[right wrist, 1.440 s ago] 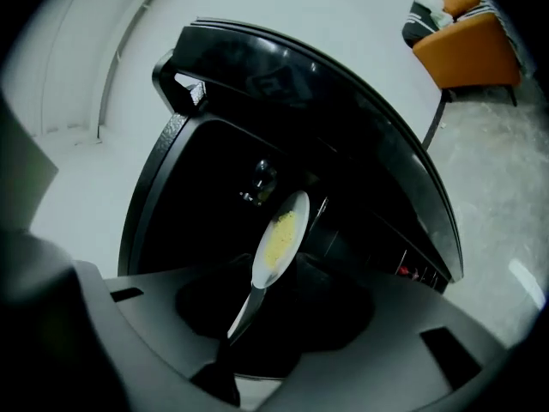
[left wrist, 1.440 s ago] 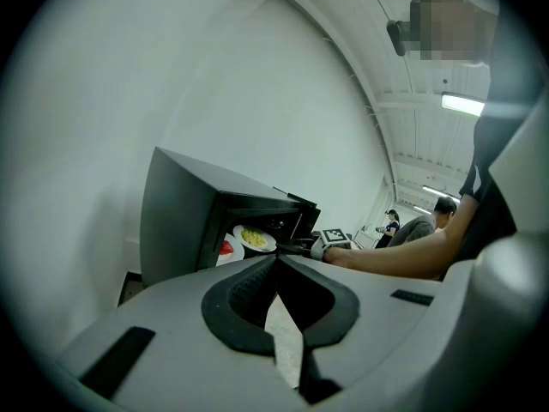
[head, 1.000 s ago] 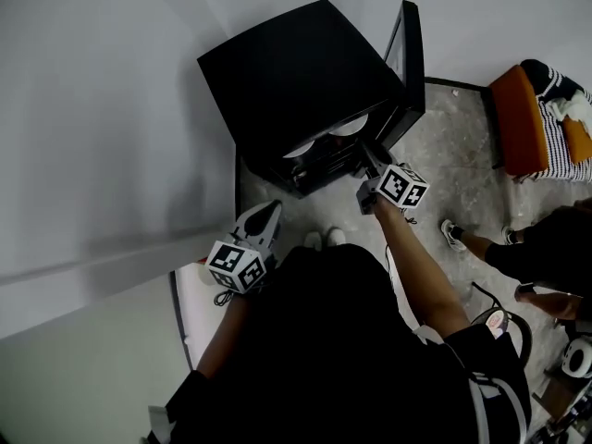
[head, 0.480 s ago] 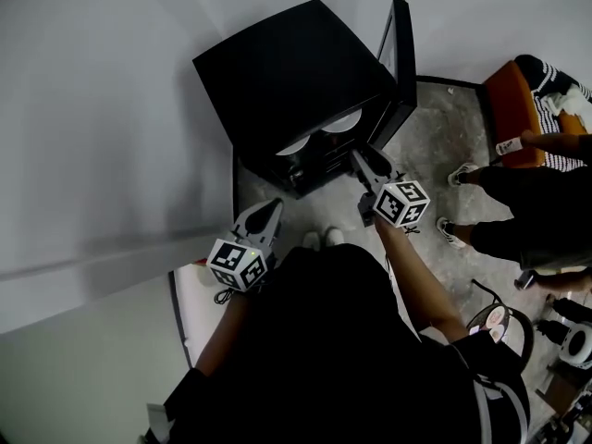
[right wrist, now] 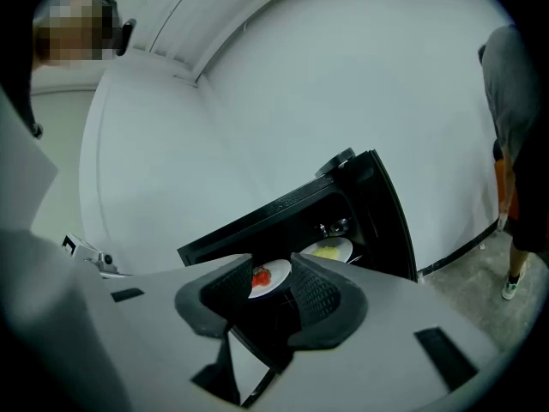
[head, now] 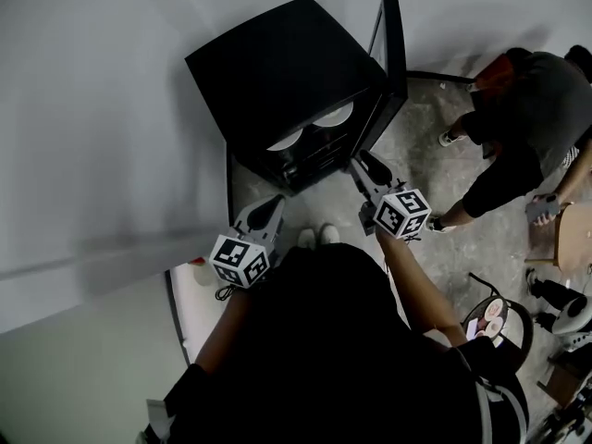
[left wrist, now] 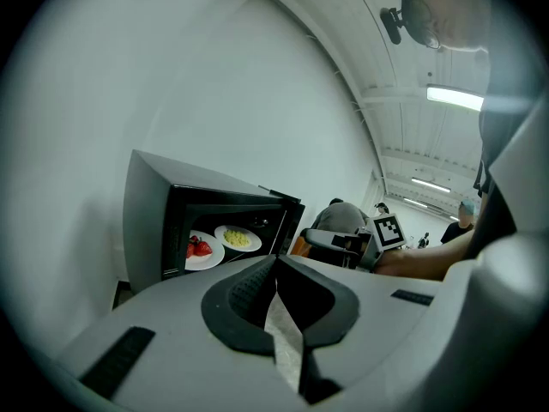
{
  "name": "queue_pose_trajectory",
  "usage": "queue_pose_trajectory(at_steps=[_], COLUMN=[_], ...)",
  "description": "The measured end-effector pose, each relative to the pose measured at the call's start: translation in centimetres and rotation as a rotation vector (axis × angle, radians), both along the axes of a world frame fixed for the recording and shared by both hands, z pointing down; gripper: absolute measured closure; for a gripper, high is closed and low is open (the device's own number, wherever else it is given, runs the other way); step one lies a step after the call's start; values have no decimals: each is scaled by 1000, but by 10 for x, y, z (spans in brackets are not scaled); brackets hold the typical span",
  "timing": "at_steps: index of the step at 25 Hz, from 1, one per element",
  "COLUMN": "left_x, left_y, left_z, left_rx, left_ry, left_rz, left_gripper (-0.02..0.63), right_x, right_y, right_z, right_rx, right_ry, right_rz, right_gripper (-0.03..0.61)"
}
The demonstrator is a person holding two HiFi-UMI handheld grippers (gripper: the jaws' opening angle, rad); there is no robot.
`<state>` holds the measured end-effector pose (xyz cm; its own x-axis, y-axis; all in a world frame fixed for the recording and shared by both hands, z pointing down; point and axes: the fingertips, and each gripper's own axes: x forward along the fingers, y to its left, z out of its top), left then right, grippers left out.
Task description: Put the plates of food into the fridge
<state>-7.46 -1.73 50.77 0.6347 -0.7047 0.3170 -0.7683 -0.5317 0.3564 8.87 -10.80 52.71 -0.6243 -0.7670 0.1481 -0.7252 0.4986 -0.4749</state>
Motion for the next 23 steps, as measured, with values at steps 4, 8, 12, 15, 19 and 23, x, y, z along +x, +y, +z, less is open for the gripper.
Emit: queue_pose_trajectory(at_steps=[4, 8, 12, 15, 19, 23], left_x=[2, 4, 5, 10, 19, 24], left_y=[0, -2, -1, -2, -4, -4], left_z=[2, 1, 2, 3, 3, 3], left_rx=[-2, 1, 0, -2, -1, 0], left_ry=[-14, -17, -12, -10, -6, -6], left_rz=[-3, -2, 4, 18, 43, 57], left_gripper=[591, 591, 591, 591, 591, 591], right_x=[-3, -9, -13, -9, -1, 4], right_y=[11, 21, 30, 35, 41, 45], right_z=[-5, -7, -8, -9, -9, -8], right_rx=[10, 16, 17, 14, 9, 5], right_ry=[10, 35, 38, 37, 35, 29], right_rz=[-19, -44, -56, -55, -39, -28], right_gripper=[426, 426, 426, 426, 426, 426])
